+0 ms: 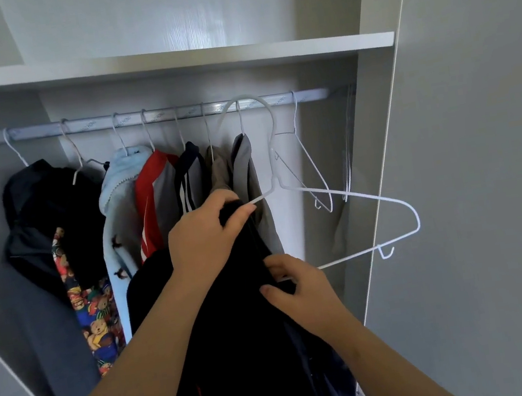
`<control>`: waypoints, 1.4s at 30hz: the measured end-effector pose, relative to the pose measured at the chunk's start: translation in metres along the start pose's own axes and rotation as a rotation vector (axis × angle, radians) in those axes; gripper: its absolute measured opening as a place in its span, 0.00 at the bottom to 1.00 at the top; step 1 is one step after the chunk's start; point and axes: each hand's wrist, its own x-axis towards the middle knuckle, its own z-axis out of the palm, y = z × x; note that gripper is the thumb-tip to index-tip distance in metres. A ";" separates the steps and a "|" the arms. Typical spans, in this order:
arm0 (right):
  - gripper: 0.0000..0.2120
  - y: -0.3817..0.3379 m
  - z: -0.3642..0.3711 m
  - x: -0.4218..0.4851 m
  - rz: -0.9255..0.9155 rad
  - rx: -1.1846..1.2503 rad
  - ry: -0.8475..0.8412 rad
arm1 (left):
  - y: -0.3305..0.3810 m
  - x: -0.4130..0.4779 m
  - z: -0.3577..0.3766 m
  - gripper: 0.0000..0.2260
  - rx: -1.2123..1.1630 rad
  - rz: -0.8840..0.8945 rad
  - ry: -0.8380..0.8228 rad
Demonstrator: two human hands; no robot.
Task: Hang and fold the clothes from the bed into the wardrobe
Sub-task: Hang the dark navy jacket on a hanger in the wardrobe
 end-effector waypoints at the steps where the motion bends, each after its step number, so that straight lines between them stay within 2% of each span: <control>1: 0.15 -0.001 0.001 0.000 0.000 0.016 -0.001 | 0.000 0.000 -0.001 0.15 0.000 -0.010 0.005; 5: 0.05 -0.008 0.011 0.003 0.075 0.190 0.014 | -0.002 0.001 -0.005 0.14 0.055 -0.017 0.016; 7: 0.07 -0.007 0.013 0.005 0.177 0.354 -0.123 | -0.004 0.002 -0.009 0.15 0.068 -0.032 0.040; 9: 0.12 0.000 0.011 0.003 0.262 0.349 -0.343 | -0.009 0.006 -0.014 0.14 0.033 -0.052 0.063; 11: 0.12 0.006 0.006 0.000 0.344 0.197 -0.560 | -0.016 0.009 -0.021 0.15 -0.020 -0.064 0.066; 14: 0.10 0.020 -0.001 0.002 0.424 -0.152 -0.725 | -0.024 0.012 -0.033 0.22 -0.007 -0.028 0.046; 17: 0.11 0.037 -0.004 0.003 0.472 -0.432 -0.820 | -0.029 0.017 -0.049 0.15 0.070 0.006 0.041; 18: 0.13 0.043 -0.006 0.003 0.486 -0.502 -0.823 | -0.031 0.019 -0.054 0.15 0.078 0.028 0.050; 20: 0.17 0.052 -0.010 0.002 0.468 -0.675 -0.757 | -0.036 0.022 -0.066 0.21 0.085 0.061 0.049; 23: 0.20 0.052 -0.022 0.007 0.361 -0.968 -0.532 | -0.047 0.023 -0.078 0.28 0.097 0.087 0.012; 26: 0.18 0.046 -0.034 0.013 0.310 -1.011 -0.377 | -0.060 0.022 -0.086 0.28 0.167 0.127 -0.021; 29: 0.14 0.044 -0.043 0.016 0.270 -1.069 -0.308 | -0.070 0.018 -0.089 0.29 0.212 0.171 -0.029; 34: 0.11 0.048 -0.052 0.016 0.277 -1.070 -0.253 | -0.084 0.010 -0.088 0.24 0.266 0.241 0.002; 36: 0.09 0.046 -0.054 0.016 0.269 -1.051 -0.230 | -0.092 0.008 -0.086 0.22 0.284 0.221 0.045; 40: 0.08 0.039 -0.057 0.020 0.272 -1.024 -0.177 | -0.097 0.003 -0.082 0.10 0.244 0.122 0.097; 42: 0.06 0.037 -0.058 0.021 0.272 -1.008 -0.162 | -0.096 0.003 -0.080 0.07 0.221 0.101 0.105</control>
